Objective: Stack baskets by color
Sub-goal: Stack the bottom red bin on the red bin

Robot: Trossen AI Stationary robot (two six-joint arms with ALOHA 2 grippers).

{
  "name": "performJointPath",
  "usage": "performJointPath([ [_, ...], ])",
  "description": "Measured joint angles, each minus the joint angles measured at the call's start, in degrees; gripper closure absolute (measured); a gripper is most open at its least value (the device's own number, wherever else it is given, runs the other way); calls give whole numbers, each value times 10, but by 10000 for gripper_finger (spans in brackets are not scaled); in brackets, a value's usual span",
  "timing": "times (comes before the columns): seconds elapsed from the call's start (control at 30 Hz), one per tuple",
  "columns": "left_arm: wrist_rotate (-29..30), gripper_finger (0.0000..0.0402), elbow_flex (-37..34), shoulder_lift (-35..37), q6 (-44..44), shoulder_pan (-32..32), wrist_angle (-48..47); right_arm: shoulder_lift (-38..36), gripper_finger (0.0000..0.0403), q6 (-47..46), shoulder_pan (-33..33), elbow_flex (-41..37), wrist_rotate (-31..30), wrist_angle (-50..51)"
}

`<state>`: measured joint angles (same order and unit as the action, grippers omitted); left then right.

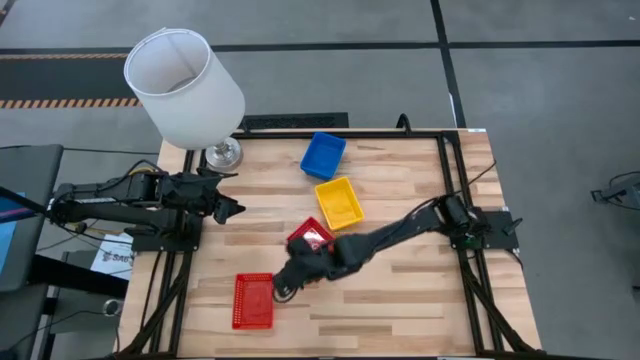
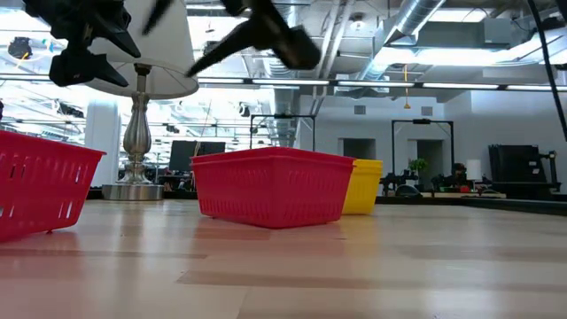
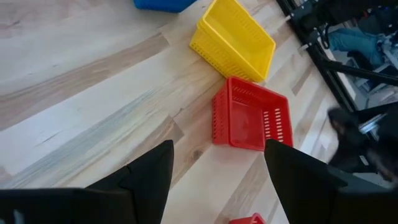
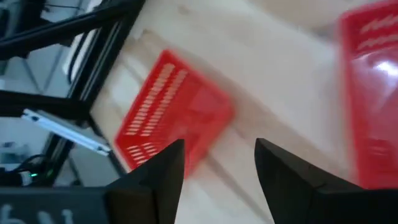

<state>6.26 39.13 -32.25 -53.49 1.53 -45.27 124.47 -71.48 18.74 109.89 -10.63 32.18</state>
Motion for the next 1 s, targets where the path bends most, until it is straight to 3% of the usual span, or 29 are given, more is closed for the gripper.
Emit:
performJointPath([
  [0.23,2,161,0,0,0,0,-9,67,195,-79,37,0,1,-149],
  [0.53,6,161,0,0,-1,0,-9,134,195,-127,47,6,2,-183],
  [0.77,6,161,0,0,-2,0,-9,167,201,-134,38,59,2,-170],
  [0.87,7,161,0,0,-2,0,-9,175,232,-154,34,77,2,-145],
  [1.0,18,161,0,0,-3,0,-13,176,309,-157,31,78,2,-120],
])
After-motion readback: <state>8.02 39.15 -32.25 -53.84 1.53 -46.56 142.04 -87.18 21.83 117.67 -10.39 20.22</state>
